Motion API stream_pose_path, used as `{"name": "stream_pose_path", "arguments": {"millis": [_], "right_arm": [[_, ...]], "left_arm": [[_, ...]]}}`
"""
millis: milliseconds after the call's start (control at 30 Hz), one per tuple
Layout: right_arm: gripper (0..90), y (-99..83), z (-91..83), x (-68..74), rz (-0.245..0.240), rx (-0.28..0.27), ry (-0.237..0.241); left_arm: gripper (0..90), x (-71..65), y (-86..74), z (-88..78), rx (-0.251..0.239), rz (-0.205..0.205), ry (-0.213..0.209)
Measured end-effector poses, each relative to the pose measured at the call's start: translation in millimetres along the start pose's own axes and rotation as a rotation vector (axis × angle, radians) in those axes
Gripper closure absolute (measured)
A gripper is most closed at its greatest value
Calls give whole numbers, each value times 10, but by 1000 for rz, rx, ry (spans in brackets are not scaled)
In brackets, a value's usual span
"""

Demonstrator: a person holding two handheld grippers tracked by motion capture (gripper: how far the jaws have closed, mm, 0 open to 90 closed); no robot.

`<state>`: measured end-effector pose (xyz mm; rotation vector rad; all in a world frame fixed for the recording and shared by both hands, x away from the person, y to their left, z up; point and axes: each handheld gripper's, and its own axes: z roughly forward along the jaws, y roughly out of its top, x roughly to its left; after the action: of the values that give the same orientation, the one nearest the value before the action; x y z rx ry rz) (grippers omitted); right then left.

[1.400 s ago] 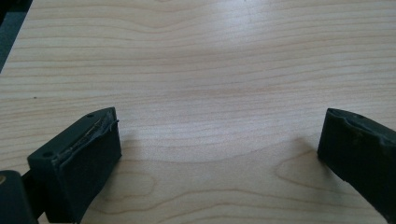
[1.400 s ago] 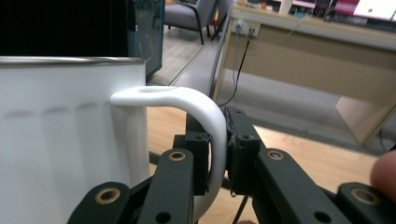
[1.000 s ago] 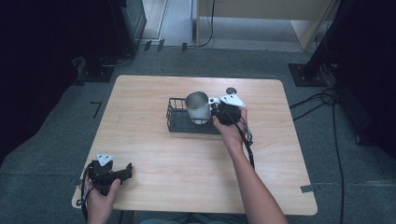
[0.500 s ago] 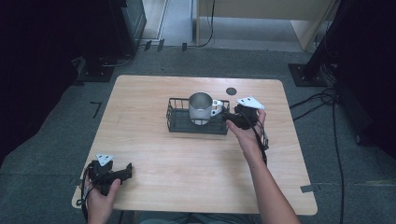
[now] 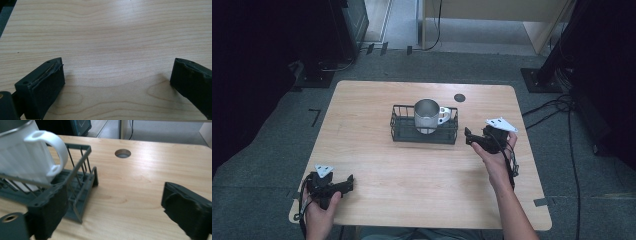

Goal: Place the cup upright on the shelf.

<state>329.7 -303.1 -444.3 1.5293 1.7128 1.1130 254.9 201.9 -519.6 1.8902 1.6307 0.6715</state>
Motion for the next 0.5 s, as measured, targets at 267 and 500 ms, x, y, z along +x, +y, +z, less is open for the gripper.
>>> {"name": "stream_pose_path", "arguments": {"millis": [267,500], "right_arm": [[0,-242,-187,-149,-47,20,-30],[0,-465,-375,-315,-43,30,-56]], "left_arm": [[0,0,0,0,0,0,0],[0,0,0,0,0,0,0]]}}
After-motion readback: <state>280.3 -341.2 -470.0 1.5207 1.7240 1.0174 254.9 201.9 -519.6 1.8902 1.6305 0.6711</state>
